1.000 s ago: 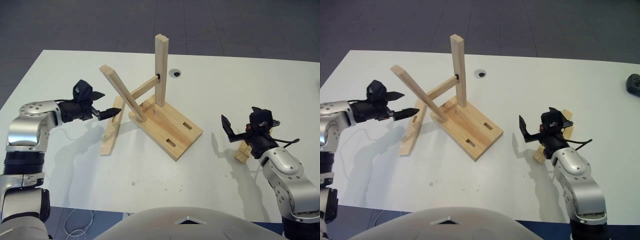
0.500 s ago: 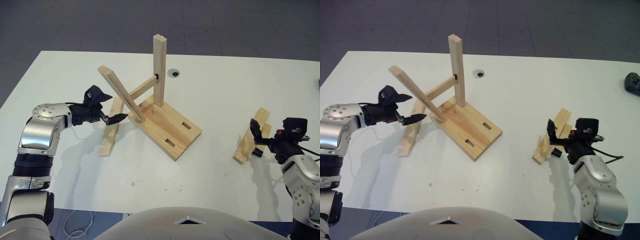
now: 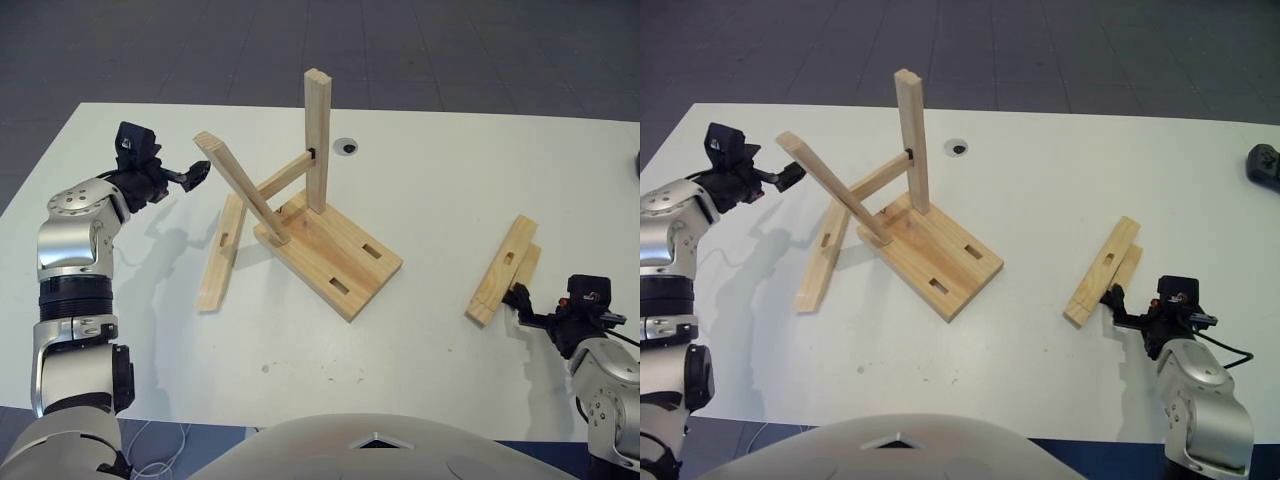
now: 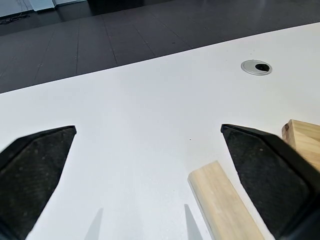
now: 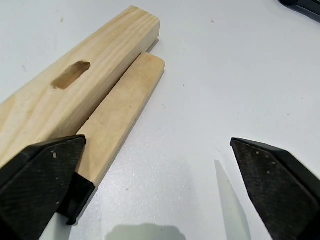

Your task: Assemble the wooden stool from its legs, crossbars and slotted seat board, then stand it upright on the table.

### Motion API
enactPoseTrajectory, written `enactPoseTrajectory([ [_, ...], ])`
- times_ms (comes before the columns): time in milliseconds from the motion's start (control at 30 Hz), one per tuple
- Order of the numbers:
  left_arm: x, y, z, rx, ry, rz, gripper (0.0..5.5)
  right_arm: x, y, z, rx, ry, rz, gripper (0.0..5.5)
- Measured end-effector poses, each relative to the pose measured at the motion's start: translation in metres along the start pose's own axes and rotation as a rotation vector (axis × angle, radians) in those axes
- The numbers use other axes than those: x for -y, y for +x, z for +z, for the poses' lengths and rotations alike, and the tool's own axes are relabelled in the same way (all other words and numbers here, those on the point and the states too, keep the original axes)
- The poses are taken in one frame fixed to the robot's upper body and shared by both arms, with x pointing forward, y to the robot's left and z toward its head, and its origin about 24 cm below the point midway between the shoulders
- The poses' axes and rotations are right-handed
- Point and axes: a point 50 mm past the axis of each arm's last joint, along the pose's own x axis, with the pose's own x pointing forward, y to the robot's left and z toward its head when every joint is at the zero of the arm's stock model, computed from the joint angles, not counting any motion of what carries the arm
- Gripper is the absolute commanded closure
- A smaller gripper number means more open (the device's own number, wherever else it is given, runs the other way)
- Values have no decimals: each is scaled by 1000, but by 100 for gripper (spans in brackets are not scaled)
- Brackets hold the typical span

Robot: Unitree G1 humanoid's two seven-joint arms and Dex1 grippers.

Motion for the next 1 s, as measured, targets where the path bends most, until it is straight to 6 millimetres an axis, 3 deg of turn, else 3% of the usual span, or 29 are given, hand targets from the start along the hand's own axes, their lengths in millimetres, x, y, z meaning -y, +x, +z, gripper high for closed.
enactPoseTrajectory([
  [667, 21, 9, -9, -1, -18, -63, 10, -24, 11, 14, 4, 32, 94, 11],
  [1000, 24, 10, -11, -8, -15, -74, 10, -38, 6, 26, 26, 102, 145, 11],
])
